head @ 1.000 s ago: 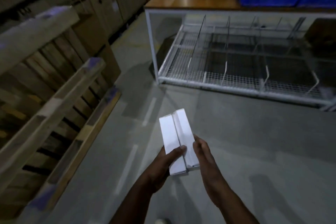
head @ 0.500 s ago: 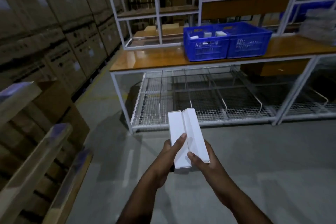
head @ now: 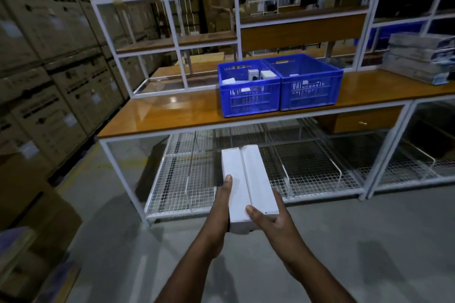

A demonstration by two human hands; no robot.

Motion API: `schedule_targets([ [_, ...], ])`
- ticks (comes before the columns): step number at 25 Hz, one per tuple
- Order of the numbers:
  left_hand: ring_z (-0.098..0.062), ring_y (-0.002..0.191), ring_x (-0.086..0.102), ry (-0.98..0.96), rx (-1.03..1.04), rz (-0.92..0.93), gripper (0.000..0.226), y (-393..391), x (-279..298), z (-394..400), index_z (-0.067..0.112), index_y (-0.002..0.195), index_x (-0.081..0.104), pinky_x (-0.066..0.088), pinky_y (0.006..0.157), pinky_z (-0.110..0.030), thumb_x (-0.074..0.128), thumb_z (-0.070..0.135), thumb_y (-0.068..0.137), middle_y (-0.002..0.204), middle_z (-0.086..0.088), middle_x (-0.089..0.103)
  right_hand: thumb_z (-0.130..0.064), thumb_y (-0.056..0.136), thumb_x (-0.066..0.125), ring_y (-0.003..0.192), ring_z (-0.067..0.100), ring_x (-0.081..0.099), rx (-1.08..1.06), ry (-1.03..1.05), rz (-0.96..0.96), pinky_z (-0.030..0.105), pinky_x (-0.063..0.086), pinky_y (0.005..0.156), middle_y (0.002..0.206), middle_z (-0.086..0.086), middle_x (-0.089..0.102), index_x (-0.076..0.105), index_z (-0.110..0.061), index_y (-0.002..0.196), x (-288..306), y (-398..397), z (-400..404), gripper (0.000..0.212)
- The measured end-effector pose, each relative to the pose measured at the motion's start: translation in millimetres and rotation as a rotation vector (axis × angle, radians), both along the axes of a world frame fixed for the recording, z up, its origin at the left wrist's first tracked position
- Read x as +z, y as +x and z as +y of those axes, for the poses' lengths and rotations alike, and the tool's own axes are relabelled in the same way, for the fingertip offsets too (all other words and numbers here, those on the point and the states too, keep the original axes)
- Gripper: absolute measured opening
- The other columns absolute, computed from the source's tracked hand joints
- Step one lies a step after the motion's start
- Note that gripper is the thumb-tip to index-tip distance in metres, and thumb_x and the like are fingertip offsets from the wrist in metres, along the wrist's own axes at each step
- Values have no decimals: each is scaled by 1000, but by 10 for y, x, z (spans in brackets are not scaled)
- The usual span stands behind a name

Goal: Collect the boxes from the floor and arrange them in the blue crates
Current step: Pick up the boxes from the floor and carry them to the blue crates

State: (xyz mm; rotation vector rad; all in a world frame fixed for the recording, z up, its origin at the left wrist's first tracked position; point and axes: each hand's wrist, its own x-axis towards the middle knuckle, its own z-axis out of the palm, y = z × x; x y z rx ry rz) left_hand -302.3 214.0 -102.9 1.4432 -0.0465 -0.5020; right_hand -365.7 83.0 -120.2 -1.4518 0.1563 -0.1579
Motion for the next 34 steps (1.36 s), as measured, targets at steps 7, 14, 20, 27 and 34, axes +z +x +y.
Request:
schedule_targets([
  [7, -21, 110, 71, -115, -17, -55, 63, 1159, 175, -1020, 35, 137, 54, 57, 94, -45, 24, 70, 95, 124, 0, 72, -60, 74, 74, 114, -3, 61, -65, -80, -70, 19, 53, 86, 132, -17, 59, 44, -45, 138, 155, 1112, -953, 72],
  [14, -31, 120, 65, -243, -148, -33, 91, 2689, 9, -1924, 28, 147, 42, 50, 102, -58, 68, 74, 73, 133, -9, 66, -47, 78, 63, 94, -2, 70, -319, -22, -102, 15, 54, 69, 111, -10, 71, 59, -27, 123, 276, 2349, -1683, 50],
  [20, -29, 116, 68, -258, -219, -32, 104, 4168, 282, -2673, 30, 146, 44, 54, 98, -54, 73, 80, 60, 132, -4, 67, -31, 91, 62, 87, -5, 69, -577, -47, -177, 13, 53, 64, 102, -9, 70, 62, -21, 111, 641, 3580, -2338, 23],
  [27, -28, 119, 65, -203, -379, -194, 77, 5280, 610, -3370, 35, 145, 46, 52, 98, -58, 63, 72, 80, 134, 0, 66, -29, 93, 66, 103, 8, 67, -736, -163, -232, 26, 57, 72, 124, -1, 62, 44, -28, 138, 845, 4600, -3188, 51],
  [34, -22, 112, 67, -22, -437, -345, 60, 6056, 1002, -4073, 34, 132, 55, 55, 94, -42, 57, 69, 84, 121, 4, 70, -27, 93, 66, 114, 13, 57, -694, -162, -203, 33, 55, 86, 135, -8, 49, 32, -31, 149, 882, 5640, -4076, 66],
])
